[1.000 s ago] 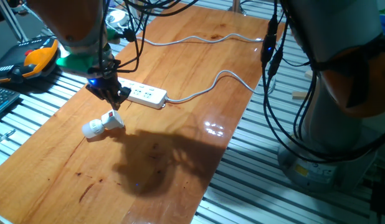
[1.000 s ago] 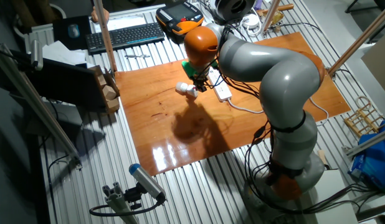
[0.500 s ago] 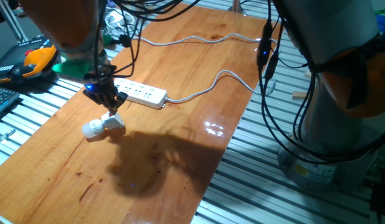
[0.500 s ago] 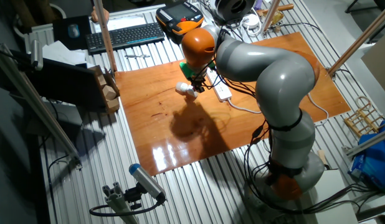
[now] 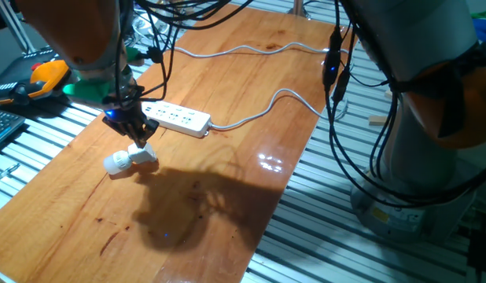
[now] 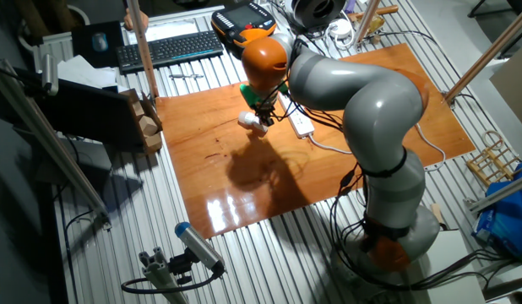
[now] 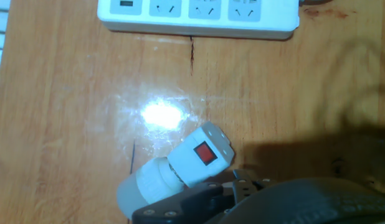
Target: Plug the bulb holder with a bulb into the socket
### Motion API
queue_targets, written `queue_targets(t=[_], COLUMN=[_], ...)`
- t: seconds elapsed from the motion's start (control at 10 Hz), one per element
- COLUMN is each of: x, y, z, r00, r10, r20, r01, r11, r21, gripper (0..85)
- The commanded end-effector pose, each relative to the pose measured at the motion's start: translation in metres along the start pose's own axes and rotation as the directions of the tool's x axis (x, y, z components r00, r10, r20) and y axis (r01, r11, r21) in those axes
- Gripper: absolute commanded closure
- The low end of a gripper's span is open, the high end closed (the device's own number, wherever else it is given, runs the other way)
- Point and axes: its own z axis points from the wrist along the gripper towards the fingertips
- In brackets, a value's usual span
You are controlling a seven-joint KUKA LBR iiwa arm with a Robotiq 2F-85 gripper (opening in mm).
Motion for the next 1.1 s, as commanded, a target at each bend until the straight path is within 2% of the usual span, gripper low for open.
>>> queue_targets(t=[0.0, 0.1, 0.3, 0.4, 0.7, 1.0], x=[-0.0002, -0.0002, -0.0002, -0.0002, -0.0002, 0.001], y=[0.0, 0.0, 0.0, 0.0, 0.0, 0.0014], z=[0.0, 0.0, 0.0, 0.0, 0.0, 0.001], r00=[1.0, 0.999, 1.0, 1.0, 0.993, 0.973], r10=[0.014, 0.034, 0.021, 0.024, 0.122, 0.232], r20=[0.02, 0.015, -0.017, -0.017, -0.009, -0.001], r01=[-0.015, -0.035, -0.02, -0.023, -0.122, -0.232], r11=[1.0, 0.999, 0.999, 0.999, 0.992, 0.972], r21=[0.02, 0.04, 0.047, 0.049, 0.02, 0.026], gripper=[85.0, 85.0, 85.0, 85.0, 85.0, 85.0])
